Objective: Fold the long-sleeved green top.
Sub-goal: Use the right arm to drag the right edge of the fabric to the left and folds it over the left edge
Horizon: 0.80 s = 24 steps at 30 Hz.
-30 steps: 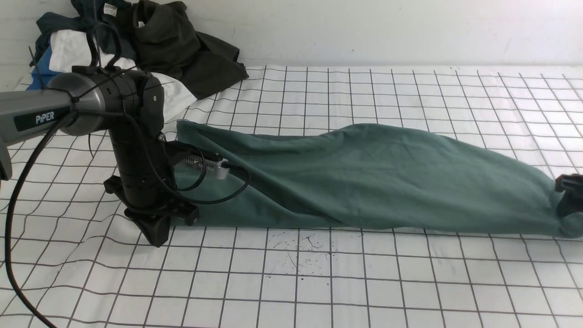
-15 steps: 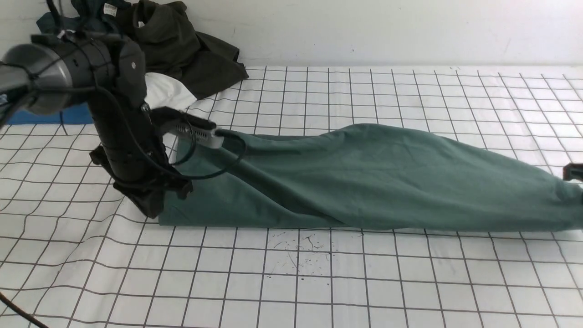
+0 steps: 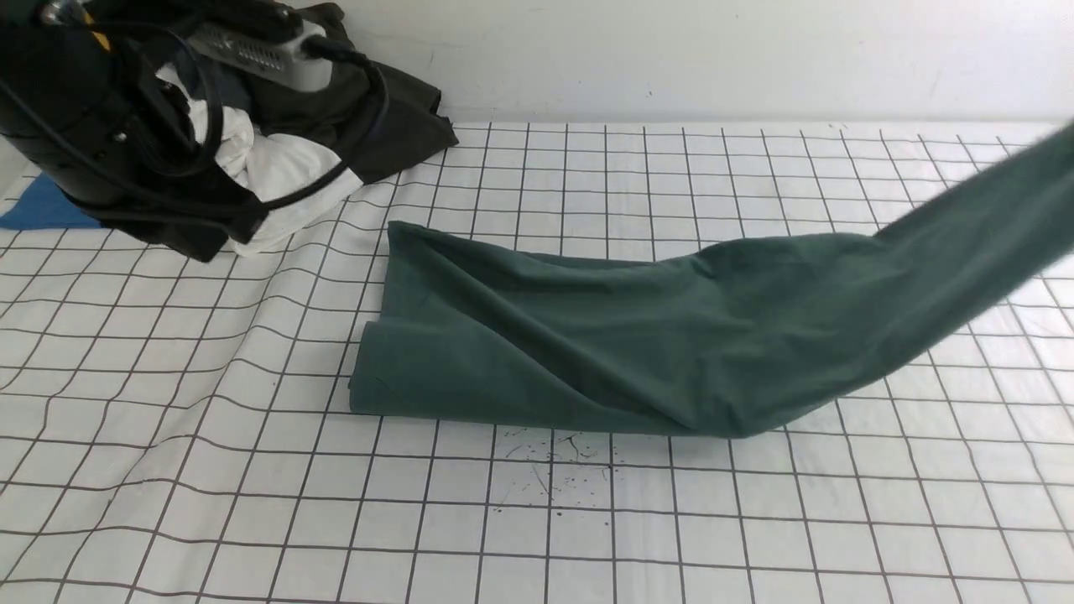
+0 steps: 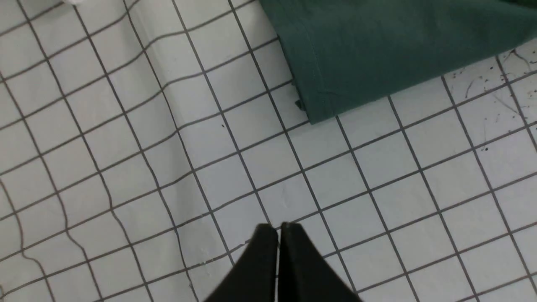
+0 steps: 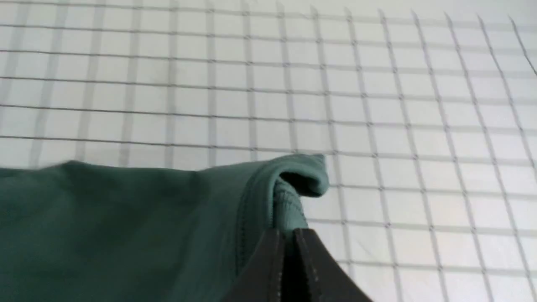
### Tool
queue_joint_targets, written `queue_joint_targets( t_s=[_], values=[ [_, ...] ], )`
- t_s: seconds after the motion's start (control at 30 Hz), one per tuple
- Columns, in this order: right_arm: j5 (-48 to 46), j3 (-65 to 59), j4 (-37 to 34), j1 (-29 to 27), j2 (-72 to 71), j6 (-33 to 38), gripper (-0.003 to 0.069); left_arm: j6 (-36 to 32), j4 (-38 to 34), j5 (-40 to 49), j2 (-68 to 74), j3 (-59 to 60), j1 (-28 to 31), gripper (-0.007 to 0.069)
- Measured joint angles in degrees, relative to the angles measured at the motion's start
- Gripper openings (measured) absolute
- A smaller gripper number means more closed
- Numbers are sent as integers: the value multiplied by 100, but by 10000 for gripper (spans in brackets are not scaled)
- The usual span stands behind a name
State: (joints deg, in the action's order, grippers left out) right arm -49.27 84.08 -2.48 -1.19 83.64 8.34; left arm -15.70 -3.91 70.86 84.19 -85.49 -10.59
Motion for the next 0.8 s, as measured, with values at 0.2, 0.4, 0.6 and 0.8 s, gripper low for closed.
queue_joint_targets(
  t_s=[0.2,0.4,0.6,0.8],
  values=[
    [-381,1260,-485,1898,724,179,3,-5,-83,17,-314,11,0,-7],
    [-289,2364,-683,3370,2284,-85,3,-5,-263,57,-616,128,0,-7],
    [-28,3563,-1012,4005,4035,-526,9,-25,-365,96,-1007,360,0,-7],
    [-266,4593,-1718,4044,4995,-464,183,-84,-370,101,-1242,628,0,-7]
  ],
)
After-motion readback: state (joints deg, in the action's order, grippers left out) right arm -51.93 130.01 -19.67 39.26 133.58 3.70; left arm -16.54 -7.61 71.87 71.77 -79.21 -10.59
